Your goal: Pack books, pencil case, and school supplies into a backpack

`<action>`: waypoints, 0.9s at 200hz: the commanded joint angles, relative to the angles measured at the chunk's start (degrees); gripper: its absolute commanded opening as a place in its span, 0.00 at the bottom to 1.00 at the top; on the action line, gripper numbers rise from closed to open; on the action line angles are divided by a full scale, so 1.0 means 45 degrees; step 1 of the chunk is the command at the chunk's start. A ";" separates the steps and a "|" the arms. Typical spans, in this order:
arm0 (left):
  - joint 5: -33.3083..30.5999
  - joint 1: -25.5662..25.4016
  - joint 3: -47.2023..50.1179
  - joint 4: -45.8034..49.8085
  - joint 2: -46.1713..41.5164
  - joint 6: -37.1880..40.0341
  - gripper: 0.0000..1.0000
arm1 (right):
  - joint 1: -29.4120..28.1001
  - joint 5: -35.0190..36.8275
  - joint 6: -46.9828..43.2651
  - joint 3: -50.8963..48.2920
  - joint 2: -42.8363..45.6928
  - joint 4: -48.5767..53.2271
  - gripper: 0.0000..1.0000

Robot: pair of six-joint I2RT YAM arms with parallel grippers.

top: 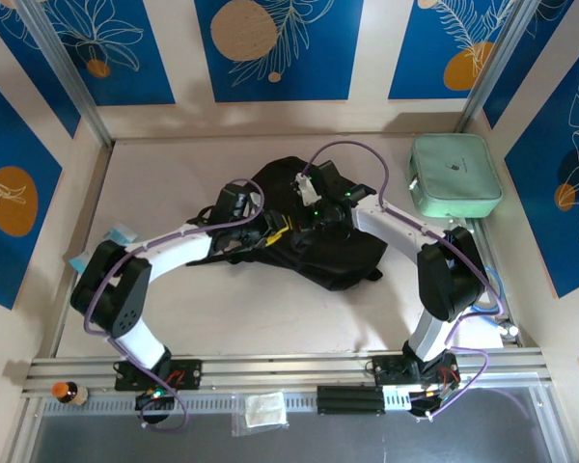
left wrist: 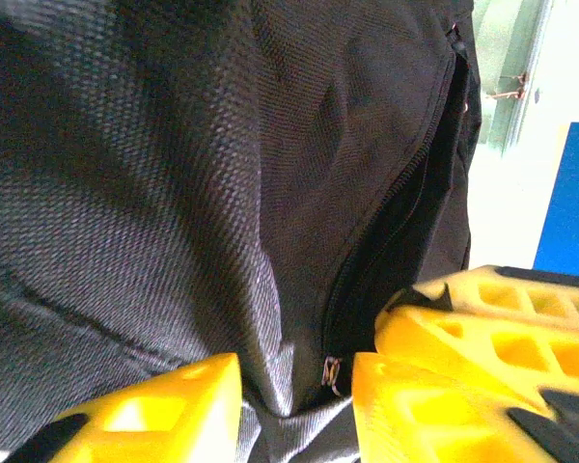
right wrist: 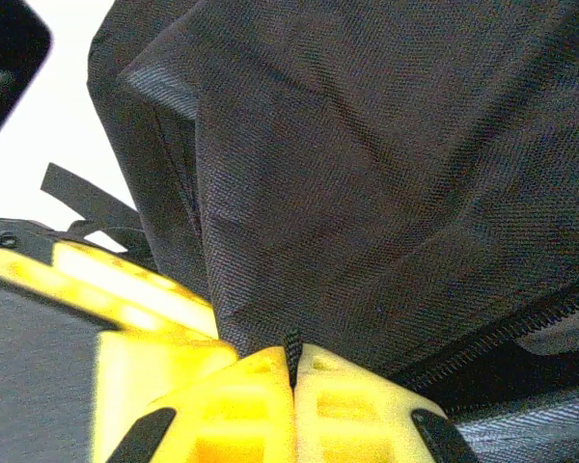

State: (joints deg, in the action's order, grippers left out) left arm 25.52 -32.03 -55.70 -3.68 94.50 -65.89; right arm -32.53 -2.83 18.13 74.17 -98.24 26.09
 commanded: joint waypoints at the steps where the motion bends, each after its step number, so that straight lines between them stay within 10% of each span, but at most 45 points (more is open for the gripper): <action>1: 0.0248 -0.0155 -0.0558 -0.0405 0.0519 -0.0191 0.30 | 0.0080 -0.0380 0.0200 -0.0174 0.0561 -0.0124 0.00; 48: -0.0357 -0.0173 -0.0611 0.0638 0.0875 0.0117 0.00 | 0.0101 0.0914 0.0302 -0.0133 0.0544 -0.0050 0.00; 180: -0.0788 0.0128 -0.0356 0.1939 0.0289 0.1720 0.00 | 0.2377 0.6294 0.1142 0.4119 -0.3341 0.0964 0.00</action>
State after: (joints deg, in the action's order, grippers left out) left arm 23.31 -32.10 -57.82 0.89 97.58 -59.90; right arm -23.53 18.74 22.59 88.25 -110.48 29.41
